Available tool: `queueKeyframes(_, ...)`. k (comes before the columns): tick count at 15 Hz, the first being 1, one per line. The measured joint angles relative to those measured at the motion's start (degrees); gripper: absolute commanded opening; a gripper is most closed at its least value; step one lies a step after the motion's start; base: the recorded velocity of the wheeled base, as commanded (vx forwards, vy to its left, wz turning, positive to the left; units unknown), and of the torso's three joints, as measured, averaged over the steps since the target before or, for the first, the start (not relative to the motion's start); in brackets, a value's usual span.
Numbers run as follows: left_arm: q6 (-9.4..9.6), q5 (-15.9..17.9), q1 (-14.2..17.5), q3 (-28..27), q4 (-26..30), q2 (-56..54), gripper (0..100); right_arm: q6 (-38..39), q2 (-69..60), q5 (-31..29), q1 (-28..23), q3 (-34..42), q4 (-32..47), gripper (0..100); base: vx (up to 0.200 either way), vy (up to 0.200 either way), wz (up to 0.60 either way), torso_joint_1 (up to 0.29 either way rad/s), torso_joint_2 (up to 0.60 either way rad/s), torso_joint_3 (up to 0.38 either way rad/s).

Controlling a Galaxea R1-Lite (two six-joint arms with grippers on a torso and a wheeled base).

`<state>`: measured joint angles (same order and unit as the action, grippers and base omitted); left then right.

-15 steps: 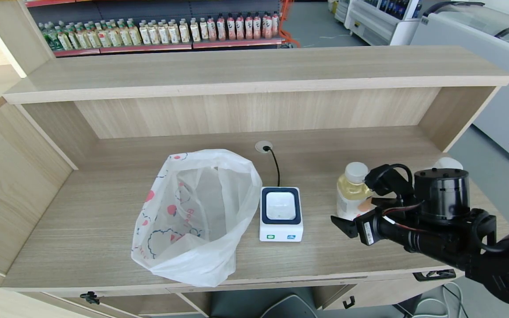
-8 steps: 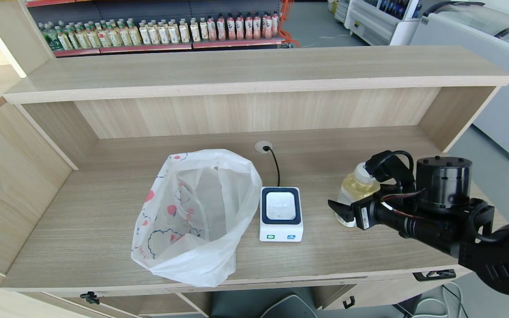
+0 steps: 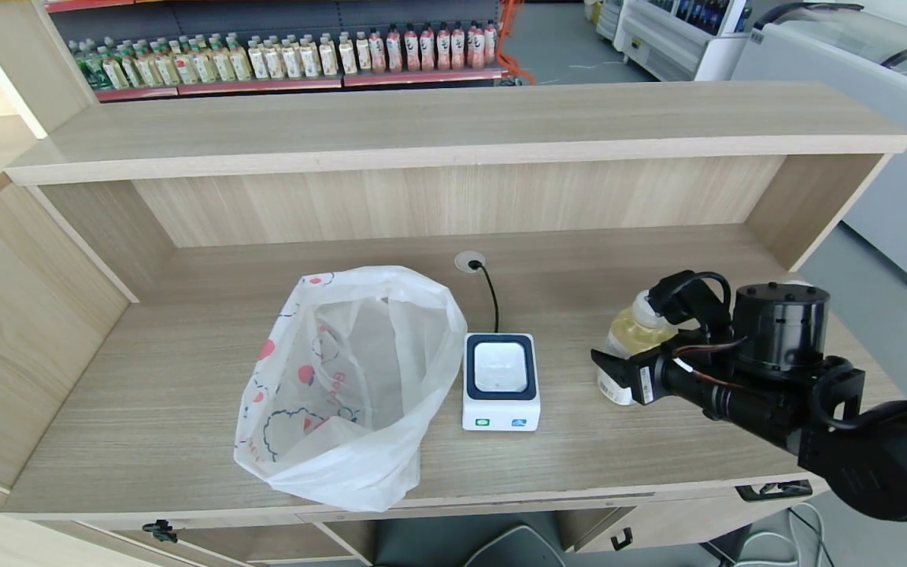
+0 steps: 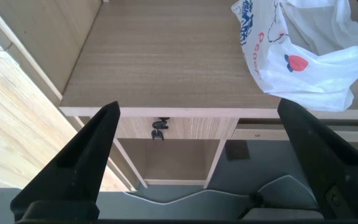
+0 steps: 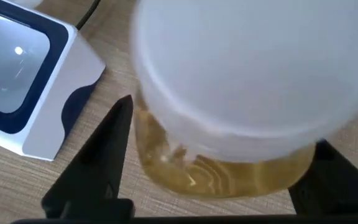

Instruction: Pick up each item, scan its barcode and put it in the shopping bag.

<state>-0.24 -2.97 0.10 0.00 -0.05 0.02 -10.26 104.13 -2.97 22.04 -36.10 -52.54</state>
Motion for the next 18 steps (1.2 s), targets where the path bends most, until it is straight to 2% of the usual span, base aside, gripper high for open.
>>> queueKeyframes(7, 0.00, 0.02, -0.05, 0.00, 0.00, 0.00, 100, -0.11, 3.12, 2.02, -0.85, -0.30, -4.28, 0, 0.000, 0.000, 0.00, 0.000, 0.00, 0.000)
queueKeyframes(11, 0.00, 0.02, 0.00, 0.00, 0.00, 0.00, 100, 2.63, 1.88, 2.71, -0.96, -0.84, -3.54, 0, 0.000, 0.000, 0.00, 0.000, 0.00, 0.000)
queueKeyframes(14, 0.00, 0.00, -0.02, 0.00, -0.02, 0.00, 100, 7.78, -1.96, 7.40, -1.01, -2.84, 0.56, 0, 0.000, 0.000, 0.00, 0.000, 0.00, 0.000)
queueKeyframes(16, 0.00, 0.02, -0.05, 0.00, -0.02, 0.00, 100, 13.24, -7.55, 13.78, -1.05, -4.25, 6.45, 0, 0.000, 0.000, 0.00, 0.000, 0.00, 0.000)
queueKeyframes(18, 0.00, 0.00, -0.05, 0.00, -0.02, 0.00, 100, 19.15, -15.38, 23.17, -0.94, -5.39, 13.85, 0, 0.000, 0.000, 0.00, 0.000, 0.00, 0.000)
